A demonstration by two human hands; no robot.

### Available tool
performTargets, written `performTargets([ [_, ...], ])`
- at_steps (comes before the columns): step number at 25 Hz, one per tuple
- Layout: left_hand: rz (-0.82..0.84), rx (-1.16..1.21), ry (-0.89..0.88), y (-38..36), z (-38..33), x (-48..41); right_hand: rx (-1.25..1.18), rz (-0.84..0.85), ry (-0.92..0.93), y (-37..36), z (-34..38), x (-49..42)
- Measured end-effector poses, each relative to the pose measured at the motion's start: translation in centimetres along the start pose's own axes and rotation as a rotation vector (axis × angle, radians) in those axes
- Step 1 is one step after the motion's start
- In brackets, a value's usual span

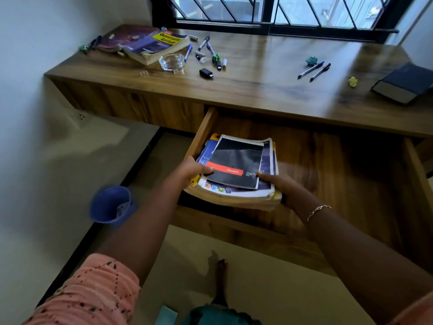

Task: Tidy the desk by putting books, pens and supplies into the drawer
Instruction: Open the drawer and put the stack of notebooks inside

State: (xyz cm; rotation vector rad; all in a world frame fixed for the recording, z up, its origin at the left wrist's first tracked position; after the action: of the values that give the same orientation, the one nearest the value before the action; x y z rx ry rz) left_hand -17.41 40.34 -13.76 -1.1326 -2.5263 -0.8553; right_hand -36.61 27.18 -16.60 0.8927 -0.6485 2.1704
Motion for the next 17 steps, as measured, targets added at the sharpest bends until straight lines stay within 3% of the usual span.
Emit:
performTargets([
  [17,0.05,-0.439,0.018,-2.6,3.5,-0.9,0.465,-0.228,-0.031,1.8,-4.3,-3.8],
])
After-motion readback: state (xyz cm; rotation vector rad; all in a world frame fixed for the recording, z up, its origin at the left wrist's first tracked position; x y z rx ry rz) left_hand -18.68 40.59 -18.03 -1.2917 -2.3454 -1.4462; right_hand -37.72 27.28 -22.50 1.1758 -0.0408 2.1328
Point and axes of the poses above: each hand's wrist, its own x-axis away from the middle knuckle, its own y-axis out of the back of the hand, z = x × y, the point moved 8 cm from there along -x, towards the middle knuckle, and after that the axes turned 9 degrees about -y, right-handed, at the moved point
